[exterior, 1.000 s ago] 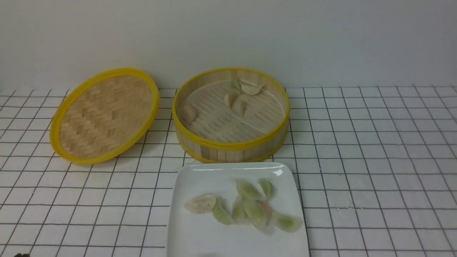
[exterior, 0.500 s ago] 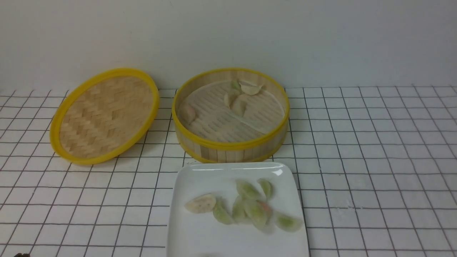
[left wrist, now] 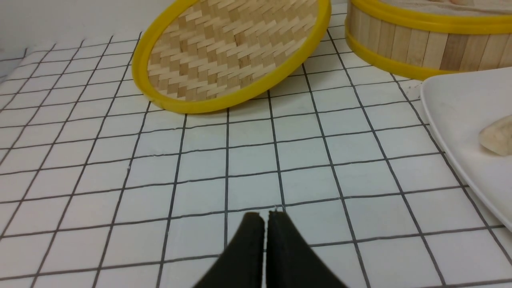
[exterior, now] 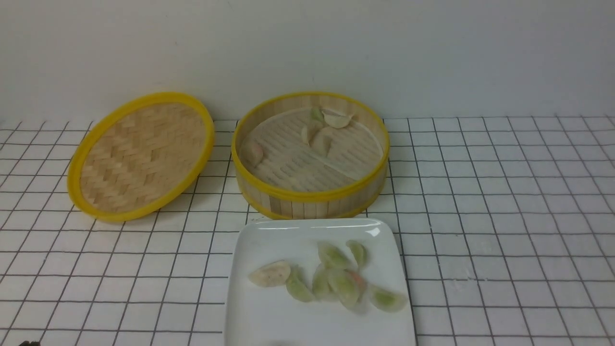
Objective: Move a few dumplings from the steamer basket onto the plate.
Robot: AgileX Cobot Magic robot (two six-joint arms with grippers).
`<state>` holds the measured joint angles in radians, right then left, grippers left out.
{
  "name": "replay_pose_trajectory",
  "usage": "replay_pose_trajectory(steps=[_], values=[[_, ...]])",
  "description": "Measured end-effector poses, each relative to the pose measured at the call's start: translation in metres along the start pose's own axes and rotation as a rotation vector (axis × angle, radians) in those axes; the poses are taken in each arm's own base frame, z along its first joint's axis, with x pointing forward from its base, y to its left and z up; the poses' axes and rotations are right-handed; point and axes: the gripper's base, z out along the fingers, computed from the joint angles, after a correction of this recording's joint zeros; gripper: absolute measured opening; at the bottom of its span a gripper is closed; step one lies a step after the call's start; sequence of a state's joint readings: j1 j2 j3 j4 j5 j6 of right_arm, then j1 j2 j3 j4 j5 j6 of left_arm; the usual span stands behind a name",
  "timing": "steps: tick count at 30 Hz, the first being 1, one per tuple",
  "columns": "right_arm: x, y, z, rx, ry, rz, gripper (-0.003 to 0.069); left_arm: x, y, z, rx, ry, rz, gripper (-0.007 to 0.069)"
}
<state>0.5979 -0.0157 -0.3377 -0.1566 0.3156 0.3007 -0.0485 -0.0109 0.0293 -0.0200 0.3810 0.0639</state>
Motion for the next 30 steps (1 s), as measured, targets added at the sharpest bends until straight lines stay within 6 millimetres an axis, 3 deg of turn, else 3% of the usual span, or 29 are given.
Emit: replay_pose_trajectory(steps=[7,12,15,22,30], values=[[0.003,0.001,0.0,-0.012,0.022,-0.069,-0.001,0.0,0.0,0.0,0.0,0.0,0.0,-0.0006],[0.019,-0.006,0.003,0.151,0.073,-0.116,-0.001,0.0,0.0,0.0,0.0,0.0,0.0,-0.0006],[0.051,-0.021,0.003,0.378,0.164,-0.163,-0.001,0.0,0.0,0.0,0.0,0.0,0.0,-0.0006],[0.119,-0.046,-0.007,0.633,0.382,-0.144,-0.001,0.0,0.0,0.0,0.0,0.0,0.0,-0.0006],[0.119,-0.047,-0.008,0.653,0.378,-0.145,-0.001,0.0,0.0,0.0,0.0,0.0,0.0,-0.0006]])
